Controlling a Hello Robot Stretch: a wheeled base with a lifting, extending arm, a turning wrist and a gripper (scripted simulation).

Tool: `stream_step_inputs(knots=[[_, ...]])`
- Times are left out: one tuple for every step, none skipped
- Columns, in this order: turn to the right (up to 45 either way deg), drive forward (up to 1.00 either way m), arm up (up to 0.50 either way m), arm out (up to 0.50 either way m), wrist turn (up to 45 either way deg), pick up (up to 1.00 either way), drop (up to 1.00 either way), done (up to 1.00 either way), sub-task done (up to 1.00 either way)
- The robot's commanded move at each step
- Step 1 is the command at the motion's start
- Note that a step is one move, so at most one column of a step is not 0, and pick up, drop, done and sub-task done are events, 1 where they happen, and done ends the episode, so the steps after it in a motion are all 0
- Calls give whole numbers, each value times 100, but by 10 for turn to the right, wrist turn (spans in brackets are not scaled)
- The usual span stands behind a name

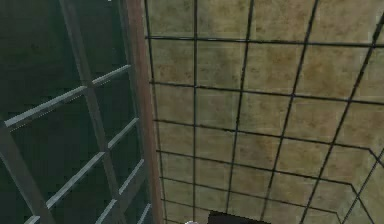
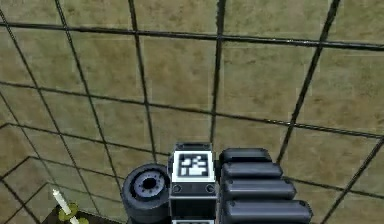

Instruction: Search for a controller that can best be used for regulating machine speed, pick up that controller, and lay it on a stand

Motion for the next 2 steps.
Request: stream_step_inputs(knots=[[390,0,0,0,0,0,0,0,0],[-450,0,0,0,0,0,0,0,0]])
